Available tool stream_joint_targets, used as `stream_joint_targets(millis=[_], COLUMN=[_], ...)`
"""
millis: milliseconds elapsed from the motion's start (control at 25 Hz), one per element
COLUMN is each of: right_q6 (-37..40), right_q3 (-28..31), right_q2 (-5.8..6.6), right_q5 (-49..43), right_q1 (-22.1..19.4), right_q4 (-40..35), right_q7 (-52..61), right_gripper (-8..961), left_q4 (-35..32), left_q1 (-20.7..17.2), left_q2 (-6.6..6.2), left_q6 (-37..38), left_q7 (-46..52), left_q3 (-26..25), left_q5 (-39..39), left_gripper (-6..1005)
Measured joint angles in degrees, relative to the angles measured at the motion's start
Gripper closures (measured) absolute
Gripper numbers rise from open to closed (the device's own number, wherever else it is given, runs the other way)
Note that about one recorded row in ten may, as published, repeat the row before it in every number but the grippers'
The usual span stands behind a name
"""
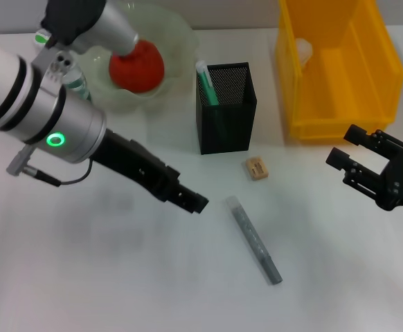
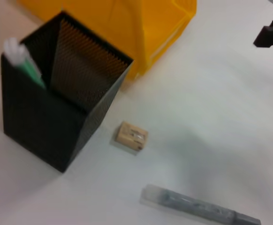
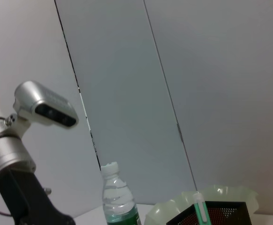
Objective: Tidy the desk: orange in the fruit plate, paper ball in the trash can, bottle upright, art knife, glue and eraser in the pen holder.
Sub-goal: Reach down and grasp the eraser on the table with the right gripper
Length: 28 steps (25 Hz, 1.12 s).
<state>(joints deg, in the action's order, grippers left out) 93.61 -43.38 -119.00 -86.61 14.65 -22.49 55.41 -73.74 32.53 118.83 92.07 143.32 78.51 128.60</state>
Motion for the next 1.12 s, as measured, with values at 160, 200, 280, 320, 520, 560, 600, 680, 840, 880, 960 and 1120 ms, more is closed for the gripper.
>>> stream_joint_targets(millis=[160,200,280,320,520,560,600,680,840,880,960,1120], right_q6=[-0.01,-0.04,-0.38,-0.38,-0.55,-0.55,-0.55,-0.55,-0.56,-0.56,-0.55,-0.53], right_q3=[0.03,0.04,0.05,0.05,0.05,0.05,0.05,0.03,-0.09,-0.09,-0.12,-0.13], right_q2=[0.0,0.0,0.0,0.0,0.0,0.0,0.0,0.0,0.0,0.0,0.0,0.0], right_q5=[-0.02,-0.03,-0.05,-0.05,-0.06,-0.06,-0.06,-0.06,-0.06,-0.06,-0.06,-0.06], right_q1=[0.11,0.11,0.11,0.11,0.2,0.37,0.37,0.49,0.55,0.55,0.55,0.59], right_q4=[0.06,0.08,0.15,0.15,0.17,0.17,0.17,0.17,0.17,0.17,0.17,0.11], right_q7=[-0.02,-0.02,-0.03,-0.03,-0.04,-0.02,-0.02,0.14,0.33,0.33,0.43,0.48], right_gripper=[341,341,341,341,341,342,342,342,342,342,343,343], left_q4=[-5.13,-5.03,-4.77,-4.77,-5.12,-5.19,-5.19,-5.31,-4.94,-4.32,-2.14,2.33], left_q1=[1.52,1.59,1.44,1.44,0.56,0.03,0.03,-1.01,-6.1,-7.62,-10.35,-13.0], left_q2=[0.24,0.26,0.26,0.26,0.21,0.2,0.2,0.11,-0.08,-0.13,-0.17,-0.23], left_q6=[-0.36,-0.58,-1.18,-1.18,-1.61,-1.96,-1.96,-2.44,-4.19,-4.75,-5.13,-4.13], left_q7=[2.84,2.84,2.75,2.75,2.28,1.16,1.16,-1.54,-13.02,-15.94,-22.21,-30.82], left_q3=[3.22,3.24,3.27,3.27,3.31,3.31,3.31,3.21,2.27,1.5,-0.95,-4.9], left_q5=[2.29,2.27,2.1,2.1,1.95,1.55,1.55,-0.55,-12.41,-15.57,-21.87,-29.84], left_gripper=[226,226,226,226,226,226,226,226,227,228,228,229])
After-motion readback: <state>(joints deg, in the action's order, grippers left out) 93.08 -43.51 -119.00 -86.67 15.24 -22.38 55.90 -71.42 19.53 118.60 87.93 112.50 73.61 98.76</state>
